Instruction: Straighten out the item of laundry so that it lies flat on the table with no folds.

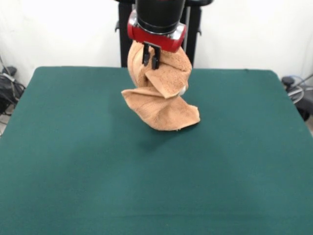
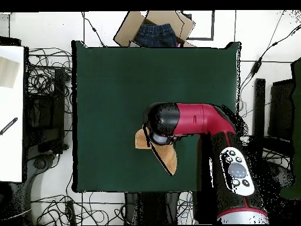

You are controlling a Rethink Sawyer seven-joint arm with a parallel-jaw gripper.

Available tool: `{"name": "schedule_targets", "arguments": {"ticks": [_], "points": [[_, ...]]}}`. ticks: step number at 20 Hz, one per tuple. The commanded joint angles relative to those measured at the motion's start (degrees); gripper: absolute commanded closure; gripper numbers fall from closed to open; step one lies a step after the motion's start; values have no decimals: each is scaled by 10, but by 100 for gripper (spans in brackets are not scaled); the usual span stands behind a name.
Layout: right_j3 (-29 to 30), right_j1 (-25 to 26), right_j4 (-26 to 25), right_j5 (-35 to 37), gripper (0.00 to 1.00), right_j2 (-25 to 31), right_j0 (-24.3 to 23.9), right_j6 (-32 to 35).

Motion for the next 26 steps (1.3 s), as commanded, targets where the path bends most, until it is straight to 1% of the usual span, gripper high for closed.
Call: {"name": "schedule_targets", "arguments": {"ticks": [1,4,6,7,10,11,14,16,18,20,22,26], "points": [[-32,-15,-4,106,100,27,10,-61],[-41,-13,-2,124,100,30,11,-60],[-29,-18,0,114,100,29,14,-50],[-37,-14,0,115,100,30,15,-46],[-24,-15,5,94,100,28,22,-23],[-13,-20,10,83,100,26,26,-11],[-2,-27,13,70,100,15,46,28],[0,-28,5,59,100,13,46,22],[11,-27,11,47,100,16,37,9],[31,-31,20,22,100,16,36,17],[48,-38,32,8,100,11,48,42],[73,-53,60,-12,100,-7,96,126]]}}
